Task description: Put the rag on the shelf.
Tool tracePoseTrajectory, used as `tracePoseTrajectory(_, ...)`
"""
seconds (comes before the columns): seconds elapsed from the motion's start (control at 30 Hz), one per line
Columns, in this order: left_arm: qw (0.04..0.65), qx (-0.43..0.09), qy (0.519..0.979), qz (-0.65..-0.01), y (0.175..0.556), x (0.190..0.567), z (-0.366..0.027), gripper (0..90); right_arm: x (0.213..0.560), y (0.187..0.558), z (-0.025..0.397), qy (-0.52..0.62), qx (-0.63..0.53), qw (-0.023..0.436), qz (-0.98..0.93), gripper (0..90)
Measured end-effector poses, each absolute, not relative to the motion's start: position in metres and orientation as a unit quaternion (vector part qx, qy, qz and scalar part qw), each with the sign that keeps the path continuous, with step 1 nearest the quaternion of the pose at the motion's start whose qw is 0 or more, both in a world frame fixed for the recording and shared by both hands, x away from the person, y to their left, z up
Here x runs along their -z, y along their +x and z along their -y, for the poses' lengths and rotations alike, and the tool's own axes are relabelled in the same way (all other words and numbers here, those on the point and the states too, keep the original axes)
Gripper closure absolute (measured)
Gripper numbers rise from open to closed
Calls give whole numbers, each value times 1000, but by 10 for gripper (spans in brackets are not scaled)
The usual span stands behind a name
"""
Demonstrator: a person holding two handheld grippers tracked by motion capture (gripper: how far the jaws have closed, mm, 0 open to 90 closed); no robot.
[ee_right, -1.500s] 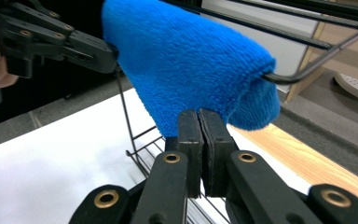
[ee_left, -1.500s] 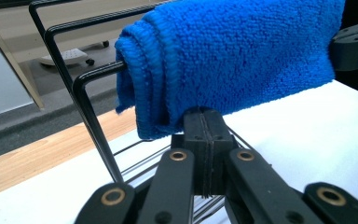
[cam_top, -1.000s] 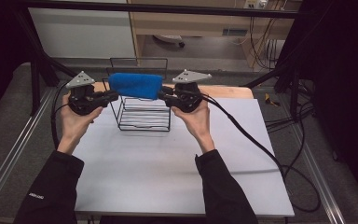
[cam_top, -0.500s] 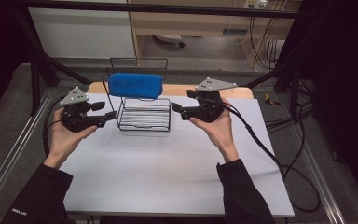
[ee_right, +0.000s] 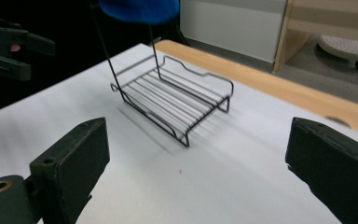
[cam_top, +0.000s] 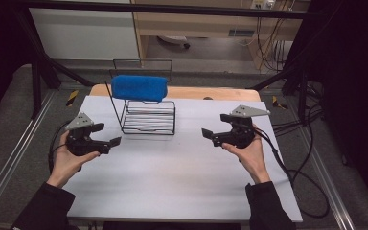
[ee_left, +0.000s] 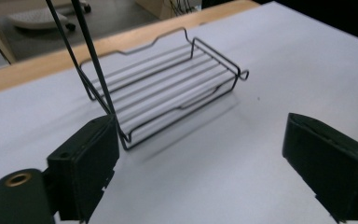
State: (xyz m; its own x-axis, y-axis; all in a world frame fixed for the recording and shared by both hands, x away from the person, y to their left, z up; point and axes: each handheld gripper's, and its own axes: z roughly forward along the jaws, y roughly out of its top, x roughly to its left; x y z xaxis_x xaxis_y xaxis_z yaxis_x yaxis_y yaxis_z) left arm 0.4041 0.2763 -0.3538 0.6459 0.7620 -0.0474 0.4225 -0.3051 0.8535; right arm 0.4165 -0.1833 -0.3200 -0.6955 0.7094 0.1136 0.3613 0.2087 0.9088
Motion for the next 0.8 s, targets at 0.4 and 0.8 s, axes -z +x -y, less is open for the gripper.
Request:
tracePoseTrajectory(0.4, 442, -170, 796, -378, 389, 397, -272, 90, 382, 394, 226, 385, -497, 147, -764, 7)
tracePoseTrajectory(0.8, 432, -163, 801, -382, 378, 433, -279, 90, 430, 373, 260, 407, -471, 125, -773, 7)
